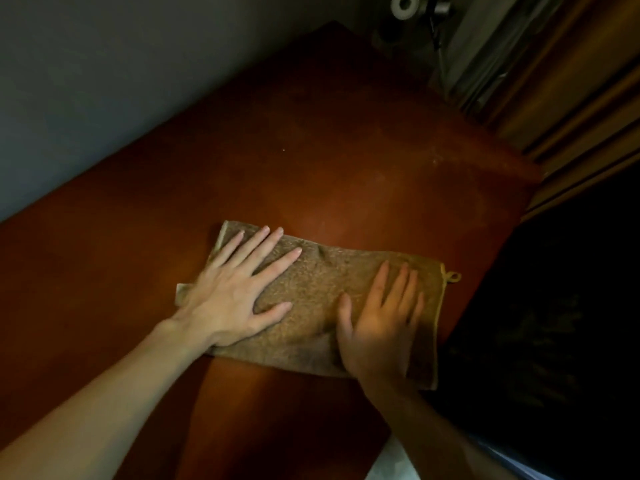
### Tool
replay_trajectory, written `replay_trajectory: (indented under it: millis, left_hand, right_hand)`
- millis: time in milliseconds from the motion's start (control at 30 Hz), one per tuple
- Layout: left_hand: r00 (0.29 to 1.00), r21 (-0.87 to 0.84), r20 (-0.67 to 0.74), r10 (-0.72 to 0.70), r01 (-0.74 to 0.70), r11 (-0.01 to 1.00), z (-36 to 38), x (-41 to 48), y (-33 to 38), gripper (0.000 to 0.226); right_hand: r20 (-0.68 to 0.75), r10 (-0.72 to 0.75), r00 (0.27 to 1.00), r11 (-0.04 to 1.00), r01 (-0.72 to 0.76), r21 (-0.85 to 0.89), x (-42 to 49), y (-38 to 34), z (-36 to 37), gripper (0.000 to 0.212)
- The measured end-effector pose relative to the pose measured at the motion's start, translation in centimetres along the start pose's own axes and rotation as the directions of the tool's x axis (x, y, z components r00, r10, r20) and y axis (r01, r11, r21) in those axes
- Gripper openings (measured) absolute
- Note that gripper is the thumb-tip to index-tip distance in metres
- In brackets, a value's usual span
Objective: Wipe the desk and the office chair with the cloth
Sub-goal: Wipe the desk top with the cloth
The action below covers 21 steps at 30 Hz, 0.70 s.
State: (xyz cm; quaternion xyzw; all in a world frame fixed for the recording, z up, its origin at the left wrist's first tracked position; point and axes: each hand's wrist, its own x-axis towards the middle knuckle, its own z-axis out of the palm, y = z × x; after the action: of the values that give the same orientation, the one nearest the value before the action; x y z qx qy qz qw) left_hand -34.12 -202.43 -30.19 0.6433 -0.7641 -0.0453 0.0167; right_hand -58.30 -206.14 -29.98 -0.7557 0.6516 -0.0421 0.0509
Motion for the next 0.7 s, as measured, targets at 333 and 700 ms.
replay_trajectory:
  millis: [333, 700]
  left_hand:
    - [0.941, -0.072, -0.079, -0.33, 0.324, 0.943, 1.0, -0.3, 3.1, 0.078]
    - [0.82, -0.071, -0.075, -0.567, 0.563, 0.824, 1.0, -0.9, 7.4, 0.079]
  right_hand:
    - [-0.006, -0.246, 0.969, 0.966, 0.245, -0.082, 5.8, 1.3, 0.0, 0.083]
    - [0.096, -0.547, 0.831, 0.829, 0.554, -0.078, 12.3, 1.7, -0.4, 0.084]
